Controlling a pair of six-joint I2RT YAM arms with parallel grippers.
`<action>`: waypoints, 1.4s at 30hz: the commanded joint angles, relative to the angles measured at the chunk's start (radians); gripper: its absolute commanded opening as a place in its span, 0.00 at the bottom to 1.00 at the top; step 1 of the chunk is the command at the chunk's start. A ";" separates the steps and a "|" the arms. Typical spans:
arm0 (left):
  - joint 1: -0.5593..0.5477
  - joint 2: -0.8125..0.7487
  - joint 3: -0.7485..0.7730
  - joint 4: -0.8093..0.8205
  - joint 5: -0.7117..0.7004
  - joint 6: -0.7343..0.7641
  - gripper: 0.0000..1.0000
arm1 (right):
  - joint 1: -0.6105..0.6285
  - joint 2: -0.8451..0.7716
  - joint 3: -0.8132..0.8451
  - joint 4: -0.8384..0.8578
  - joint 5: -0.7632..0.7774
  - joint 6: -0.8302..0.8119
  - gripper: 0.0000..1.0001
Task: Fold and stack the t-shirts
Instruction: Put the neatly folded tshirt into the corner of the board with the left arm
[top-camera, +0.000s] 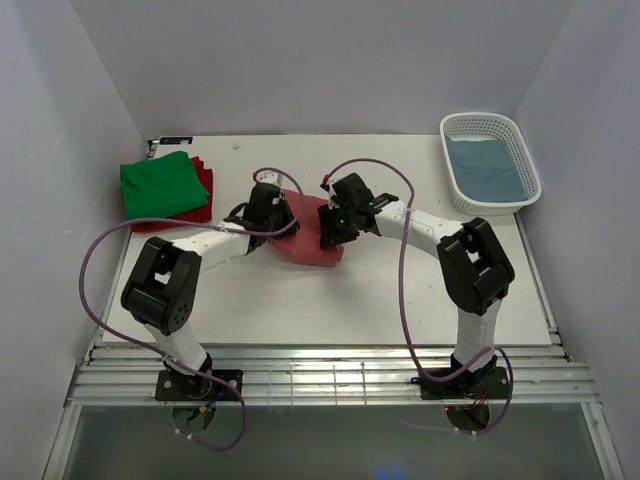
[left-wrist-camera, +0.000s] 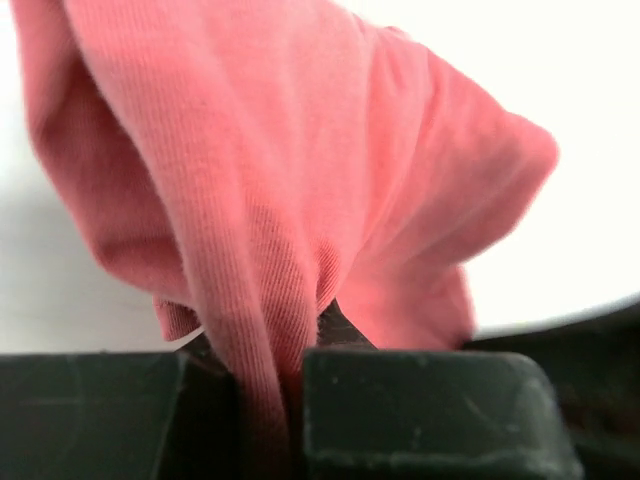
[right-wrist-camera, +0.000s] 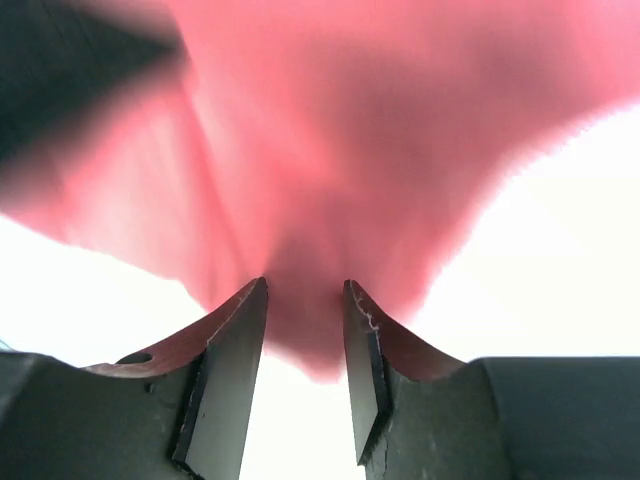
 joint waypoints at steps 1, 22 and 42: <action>0.106 -0.098 0.180 -0.285 -0.075 0.226 0.00 | 0.005 -0.140 -0.040 -0.014 0.031 0.005 0.43; 0.470 -0.030 0.670 -0.539 -0.020 0.441 0.00 | 0.005 -0.369 -0.356 0.102 -0.023 0.053 0.43; 0.775 -0.001 0.581 -0.467 0.071 0.413 0.00 | 0.005 -0.440 -0.438 0.089 -0.020 0.080 0.42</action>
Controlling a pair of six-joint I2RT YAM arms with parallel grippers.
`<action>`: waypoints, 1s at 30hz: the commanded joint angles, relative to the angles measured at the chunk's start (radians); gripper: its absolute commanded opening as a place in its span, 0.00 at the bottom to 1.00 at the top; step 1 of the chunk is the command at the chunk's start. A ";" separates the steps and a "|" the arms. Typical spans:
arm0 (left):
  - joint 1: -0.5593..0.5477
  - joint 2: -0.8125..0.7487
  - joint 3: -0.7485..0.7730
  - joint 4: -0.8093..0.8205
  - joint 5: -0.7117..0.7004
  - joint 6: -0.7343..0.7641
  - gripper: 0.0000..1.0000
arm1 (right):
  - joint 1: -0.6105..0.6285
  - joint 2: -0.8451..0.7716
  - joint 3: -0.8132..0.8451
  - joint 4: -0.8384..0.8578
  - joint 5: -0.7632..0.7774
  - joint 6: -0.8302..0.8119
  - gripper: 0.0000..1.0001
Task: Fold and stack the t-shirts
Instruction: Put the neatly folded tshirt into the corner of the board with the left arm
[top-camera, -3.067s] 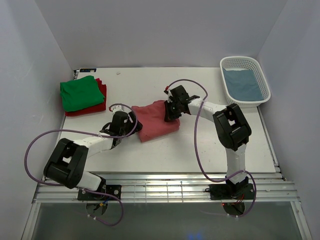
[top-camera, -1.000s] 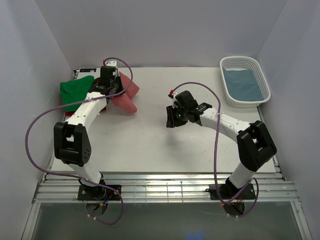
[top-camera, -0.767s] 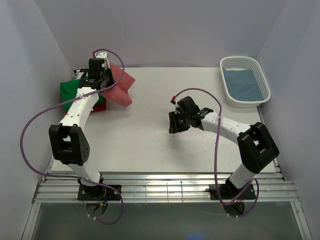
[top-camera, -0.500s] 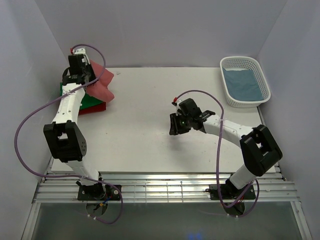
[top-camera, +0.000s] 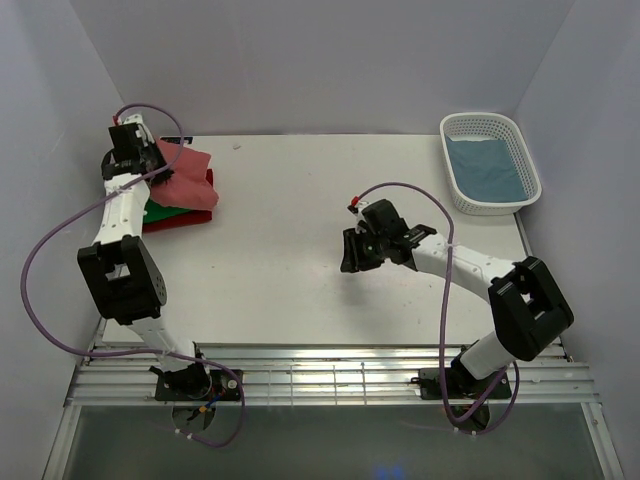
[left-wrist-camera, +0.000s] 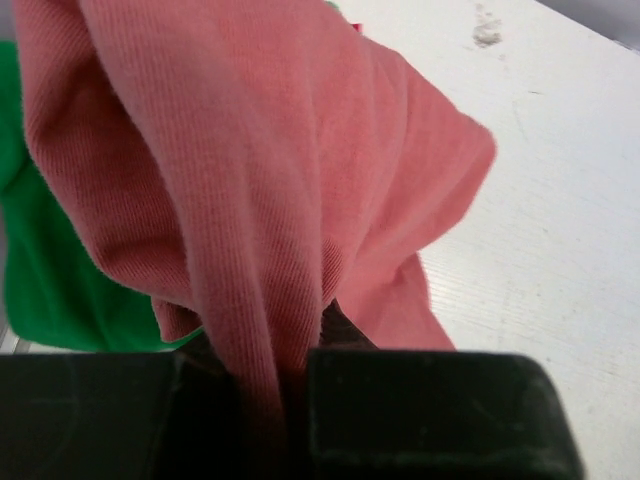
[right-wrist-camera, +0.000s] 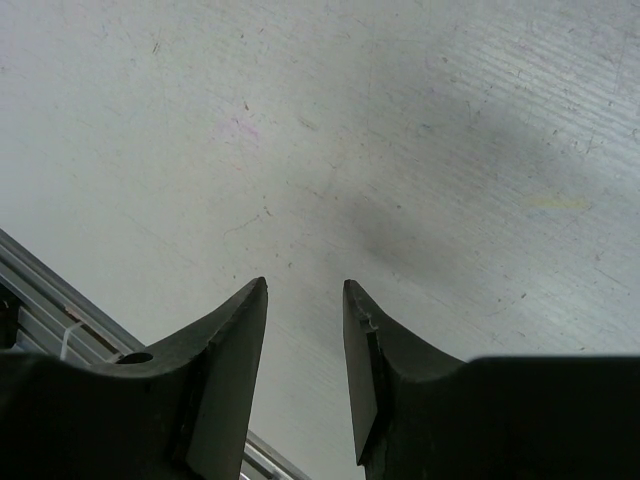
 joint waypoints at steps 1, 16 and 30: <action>0.078 -0.040 -0.026 0.066 0.012 -0.015 0.00 | 0.005 -0.048 -0.013 0.010 -0.012 0.013 0.42; 0.186 0.107 0.124 0.087 0.007 -0.118 0.55 | 0.005 -0.203 -0.103 -0.081 0.068 0.014 0.42; 0.008 -0.291 0.068 0.126 -0.017 -0.162 0.94 | 0.005 -0.215 -0.011 -0.122 0.120 0.051 0.39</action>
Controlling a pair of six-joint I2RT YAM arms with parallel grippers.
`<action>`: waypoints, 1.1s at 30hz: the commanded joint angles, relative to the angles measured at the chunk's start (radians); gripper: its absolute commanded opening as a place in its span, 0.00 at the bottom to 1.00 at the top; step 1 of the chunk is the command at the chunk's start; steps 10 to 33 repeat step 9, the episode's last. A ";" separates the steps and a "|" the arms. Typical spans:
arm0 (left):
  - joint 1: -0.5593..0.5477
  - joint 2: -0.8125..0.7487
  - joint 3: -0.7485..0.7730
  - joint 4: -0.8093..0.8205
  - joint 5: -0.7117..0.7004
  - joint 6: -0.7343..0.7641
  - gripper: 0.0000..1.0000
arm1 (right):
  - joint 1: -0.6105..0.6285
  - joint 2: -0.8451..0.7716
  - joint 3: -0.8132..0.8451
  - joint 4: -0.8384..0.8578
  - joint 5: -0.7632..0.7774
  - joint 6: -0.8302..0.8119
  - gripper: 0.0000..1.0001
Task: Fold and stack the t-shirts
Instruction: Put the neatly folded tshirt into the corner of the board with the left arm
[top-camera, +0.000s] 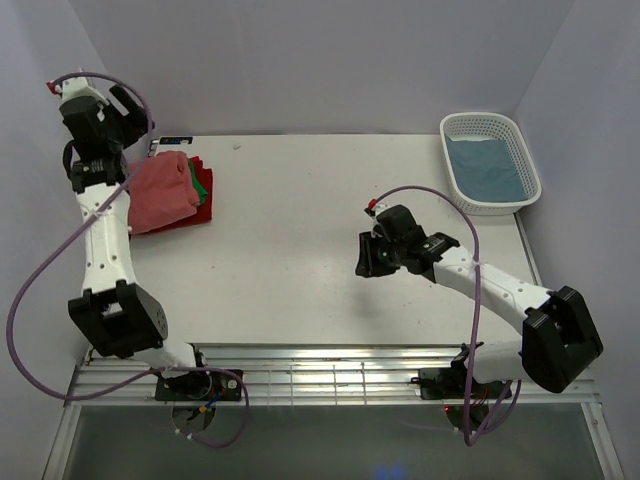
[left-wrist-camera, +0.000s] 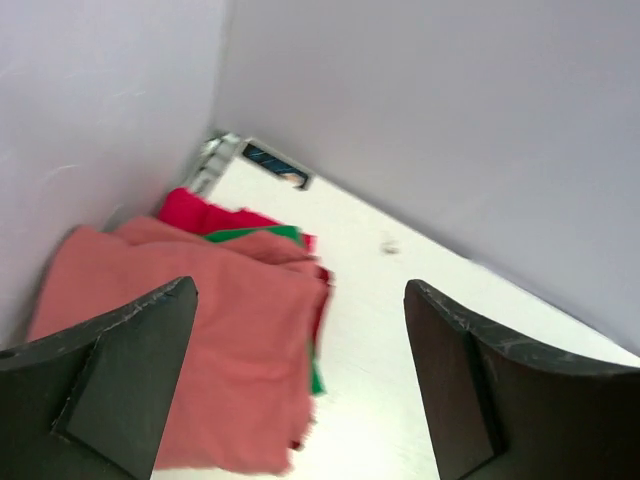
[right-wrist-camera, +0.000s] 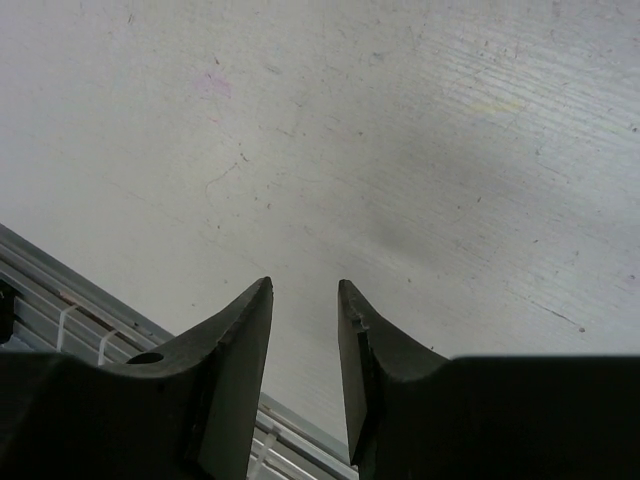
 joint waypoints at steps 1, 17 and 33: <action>-0.151 -0.225 -0.185 0.040 -0.014 -0.022 0.93 | 0.005 -0.007 0.108 -0.028 0.048 0.012 0.38; -0.414 -0.417 -0.465 0.041 -0.099 -0.040 0.90 | 0.005 -0.024 0.390 -0.200 0.178 -0.010 0.30; -0.414 -0.417 -0.465 0.041 -0.099 -0.040 0.90 | 0.005 -0.024 0.390 -0.200 0.178 -0.010 0.30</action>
